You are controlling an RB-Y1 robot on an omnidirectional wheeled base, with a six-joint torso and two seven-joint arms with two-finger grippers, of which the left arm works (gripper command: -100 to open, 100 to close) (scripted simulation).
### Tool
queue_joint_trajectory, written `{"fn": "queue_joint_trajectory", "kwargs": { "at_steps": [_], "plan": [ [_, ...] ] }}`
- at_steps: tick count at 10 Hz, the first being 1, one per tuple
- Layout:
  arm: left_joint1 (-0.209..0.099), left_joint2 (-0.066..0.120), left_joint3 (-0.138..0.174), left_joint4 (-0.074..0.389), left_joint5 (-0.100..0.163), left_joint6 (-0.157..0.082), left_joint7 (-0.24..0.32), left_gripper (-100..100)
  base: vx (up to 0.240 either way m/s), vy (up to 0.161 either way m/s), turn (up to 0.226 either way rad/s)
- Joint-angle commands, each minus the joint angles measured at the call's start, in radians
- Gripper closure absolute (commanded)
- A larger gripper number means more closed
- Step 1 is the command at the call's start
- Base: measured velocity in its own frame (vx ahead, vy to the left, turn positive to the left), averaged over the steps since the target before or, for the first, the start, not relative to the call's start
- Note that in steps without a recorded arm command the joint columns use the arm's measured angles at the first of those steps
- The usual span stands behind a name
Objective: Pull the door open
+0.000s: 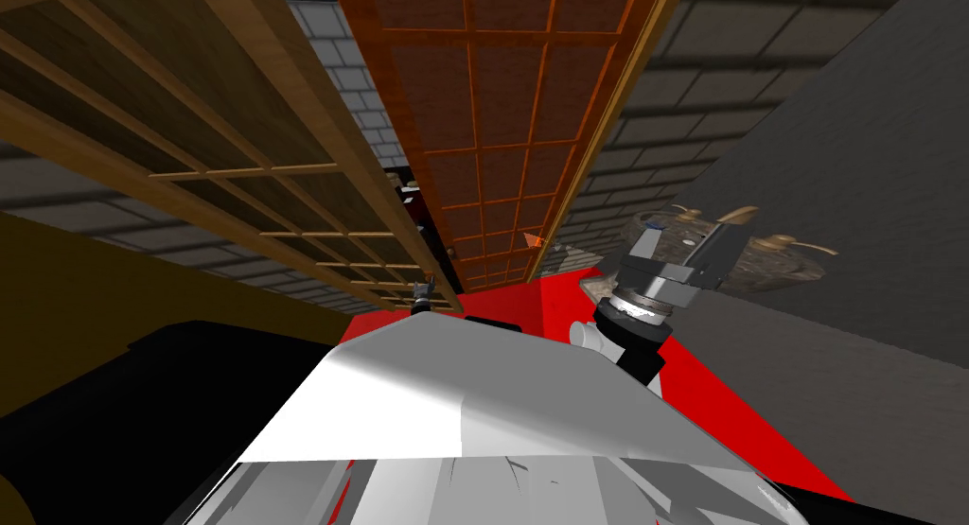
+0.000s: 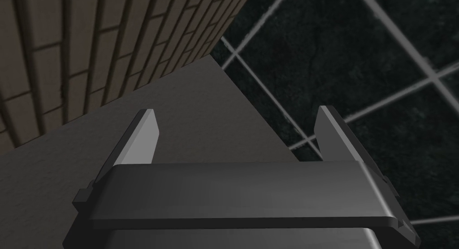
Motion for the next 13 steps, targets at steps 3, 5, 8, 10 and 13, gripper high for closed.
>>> {"fn": "queue_joint_trajectory", "kwargs": {
  "at_steps": [3,5,8,10,13],
  "plan": [
    [0.02,0.025,0.024,0.04,0.017,-0.006,0.016,100,-0.011,-0.001,0.002],
    [0.02,0.025,0.024,0.04,0.017,-0.006,0.016,100,-0.043,-0.009,0.016],
    [0.034,0.032,0.023,0.046,0.03,-0.007,0.053,100,-0.071,-0.013,0.001],
    [0.034,0.032,0.023,0.046,0.03,-0.007,0.053,100,-0.037,-0.007,0.033],
    [0.038,0.034,0.023,0.048,0.034,-0.007,0.067,100,-0.017,-0.006,-0.001]
  ]
}}
